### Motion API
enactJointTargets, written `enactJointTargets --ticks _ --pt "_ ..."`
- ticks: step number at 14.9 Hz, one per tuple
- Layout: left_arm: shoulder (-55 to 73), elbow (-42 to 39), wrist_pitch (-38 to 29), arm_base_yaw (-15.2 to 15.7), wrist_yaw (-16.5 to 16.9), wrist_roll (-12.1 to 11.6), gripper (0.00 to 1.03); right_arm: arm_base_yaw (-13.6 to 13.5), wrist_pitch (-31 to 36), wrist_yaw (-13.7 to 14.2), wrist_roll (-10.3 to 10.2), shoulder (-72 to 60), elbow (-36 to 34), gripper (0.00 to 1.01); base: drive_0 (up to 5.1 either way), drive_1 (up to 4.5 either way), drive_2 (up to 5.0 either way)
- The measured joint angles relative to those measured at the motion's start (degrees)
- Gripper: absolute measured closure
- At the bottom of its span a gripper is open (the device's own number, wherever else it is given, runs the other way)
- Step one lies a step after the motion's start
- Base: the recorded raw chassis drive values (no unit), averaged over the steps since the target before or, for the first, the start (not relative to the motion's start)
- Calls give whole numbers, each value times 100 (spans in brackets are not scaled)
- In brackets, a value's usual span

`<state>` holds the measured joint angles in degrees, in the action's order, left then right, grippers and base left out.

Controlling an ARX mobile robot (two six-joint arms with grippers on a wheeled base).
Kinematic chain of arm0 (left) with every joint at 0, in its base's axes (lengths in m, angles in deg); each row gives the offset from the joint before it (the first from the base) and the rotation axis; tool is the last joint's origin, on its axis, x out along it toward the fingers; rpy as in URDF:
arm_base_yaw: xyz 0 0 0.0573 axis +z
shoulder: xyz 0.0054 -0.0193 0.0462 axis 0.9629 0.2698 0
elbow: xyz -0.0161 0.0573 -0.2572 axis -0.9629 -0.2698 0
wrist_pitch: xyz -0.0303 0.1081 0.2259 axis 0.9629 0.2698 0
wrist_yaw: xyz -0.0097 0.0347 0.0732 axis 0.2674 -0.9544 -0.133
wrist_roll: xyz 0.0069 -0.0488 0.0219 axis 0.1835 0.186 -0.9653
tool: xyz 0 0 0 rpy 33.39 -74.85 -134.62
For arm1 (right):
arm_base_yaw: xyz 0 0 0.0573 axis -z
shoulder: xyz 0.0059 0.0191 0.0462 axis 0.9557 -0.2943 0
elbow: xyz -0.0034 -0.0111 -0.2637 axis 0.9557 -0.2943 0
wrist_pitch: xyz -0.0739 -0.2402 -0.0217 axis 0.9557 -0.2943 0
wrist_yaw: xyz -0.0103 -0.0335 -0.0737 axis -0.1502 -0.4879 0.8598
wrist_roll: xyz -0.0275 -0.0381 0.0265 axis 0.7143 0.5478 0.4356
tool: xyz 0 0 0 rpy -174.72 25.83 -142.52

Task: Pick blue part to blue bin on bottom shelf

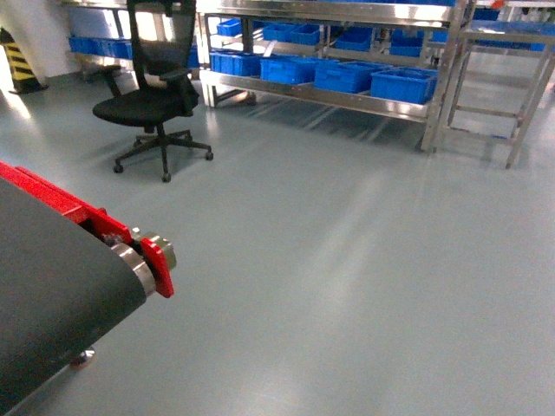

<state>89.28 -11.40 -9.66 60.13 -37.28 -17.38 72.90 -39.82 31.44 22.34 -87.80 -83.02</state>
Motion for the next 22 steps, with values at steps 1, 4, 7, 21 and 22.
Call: enactJointTargets --ticks 1,4,7,21,22 --pt "0 0 0 -4 7 0 60 0 0 0 0 0 0 3 -156 -156 -156" --pt "0 0 0 -4 2 0 60 0 0 0 0 0 0 3 -158 -158 -158" --pt "0 0 0 -4 2 0 60 0 0 0 0 0 0 3 -155 -155 -155" --pt "0 0 0 -4 -2 0 60 0 0 -2 0 0 0 3 -160 -160 -160" --pt "0 0 0 -4 0 0 60 0 0 -2 0 0 0 3 -160 -160 -160"
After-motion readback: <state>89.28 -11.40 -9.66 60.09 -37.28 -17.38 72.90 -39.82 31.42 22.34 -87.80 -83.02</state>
